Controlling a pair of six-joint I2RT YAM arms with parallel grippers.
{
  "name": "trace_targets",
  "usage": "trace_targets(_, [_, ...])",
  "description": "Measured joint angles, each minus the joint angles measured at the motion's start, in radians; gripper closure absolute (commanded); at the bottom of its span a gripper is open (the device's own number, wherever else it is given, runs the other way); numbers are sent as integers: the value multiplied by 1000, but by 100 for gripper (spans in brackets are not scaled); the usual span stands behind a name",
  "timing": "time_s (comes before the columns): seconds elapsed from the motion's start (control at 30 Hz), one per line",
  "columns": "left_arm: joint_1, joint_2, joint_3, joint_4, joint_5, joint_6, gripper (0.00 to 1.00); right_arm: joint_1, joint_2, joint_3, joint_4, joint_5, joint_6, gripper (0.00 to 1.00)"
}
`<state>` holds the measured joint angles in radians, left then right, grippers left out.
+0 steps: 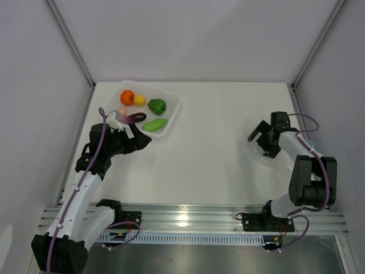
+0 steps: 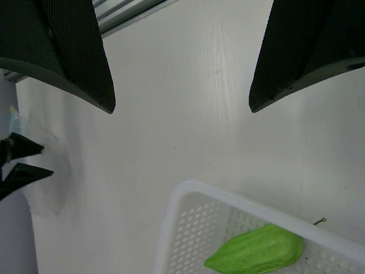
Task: Place the food in the zip-top bag and seal the zipper
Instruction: Move the zipper food storage bag to the center of the board.
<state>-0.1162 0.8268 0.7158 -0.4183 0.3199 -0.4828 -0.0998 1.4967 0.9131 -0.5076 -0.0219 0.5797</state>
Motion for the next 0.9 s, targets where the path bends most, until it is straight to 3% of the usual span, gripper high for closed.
trace_targets(0.2, [-2, 36, 23, 11, 60, -24, 0, 328, 176, 51, 140, -216, 30, 5])
trace_targets(0.4, [-16, 31, 27, 7, 74, -26, 1, 497, 259, 209, 175, -364, 10, 4])
trace_targets(0.67, [-21, 11, 27, 6, 134, -26, 1, 447, 113, 296, 90, -331, -19, 1])
trace_targets(0.9, [-22, 25, 54, 13, 190, -34, 0, 258, -109, 222, -90, -262, 11, 1])
